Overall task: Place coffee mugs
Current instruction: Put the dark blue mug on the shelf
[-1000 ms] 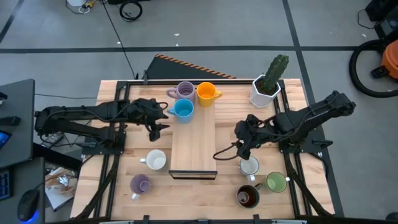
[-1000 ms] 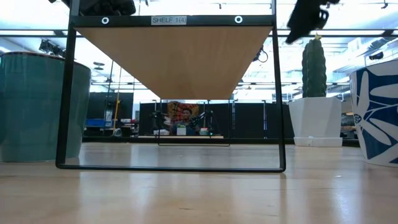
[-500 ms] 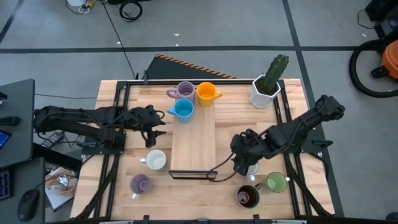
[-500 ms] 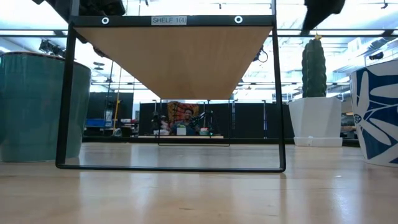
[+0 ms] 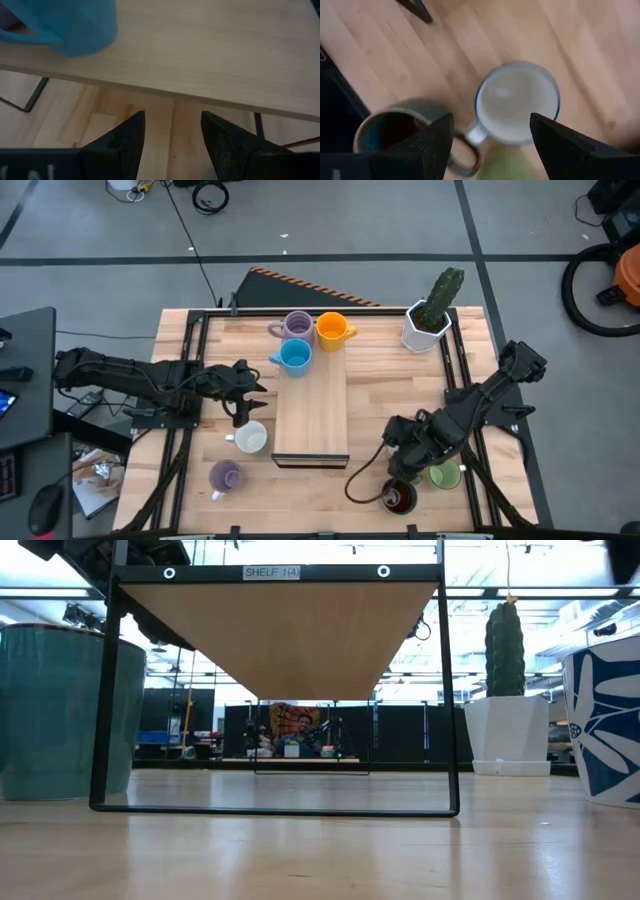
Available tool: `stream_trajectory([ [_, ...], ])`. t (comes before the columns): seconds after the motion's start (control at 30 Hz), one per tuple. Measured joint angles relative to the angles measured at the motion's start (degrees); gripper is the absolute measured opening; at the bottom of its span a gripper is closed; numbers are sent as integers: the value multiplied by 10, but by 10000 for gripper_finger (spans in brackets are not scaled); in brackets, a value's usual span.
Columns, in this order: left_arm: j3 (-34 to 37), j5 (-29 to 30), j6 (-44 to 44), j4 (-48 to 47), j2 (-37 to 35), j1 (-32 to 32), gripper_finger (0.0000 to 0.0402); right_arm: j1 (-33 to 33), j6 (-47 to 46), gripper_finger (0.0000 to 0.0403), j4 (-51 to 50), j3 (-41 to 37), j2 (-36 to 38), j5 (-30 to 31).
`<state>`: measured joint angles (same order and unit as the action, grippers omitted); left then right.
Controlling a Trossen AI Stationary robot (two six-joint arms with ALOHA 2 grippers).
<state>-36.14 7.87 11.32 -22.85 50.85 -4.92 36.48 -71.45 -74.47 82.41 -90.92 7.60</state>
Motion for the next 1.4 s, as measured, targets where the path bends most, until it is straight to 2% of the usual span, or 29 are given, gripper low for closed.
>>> stream_trajectory([
  [0.23,0,0,20,3,0,-11,201,19,-134,268,-2,-2,-3,-40],
  [0.63,-1,0,45,3,0,-25,201,48,-233,268,-2,-2,-57,-90],
  [0.8,-1,0,46,3,0,-25,201,49,-231,268,-1,-2,-84,-80],
  [0.97,-1,-2,46,3,0,-25,201,51,-254,268,-7,-2,-82,-38],
  [1.13,-1,-2,46,2,0,-25,201,53,-283,268,1,-8,-84,-27],
  [1.4,-1,-2,46,2,0,-25,201,55,-337,268,17,-14,-84,-60],
])
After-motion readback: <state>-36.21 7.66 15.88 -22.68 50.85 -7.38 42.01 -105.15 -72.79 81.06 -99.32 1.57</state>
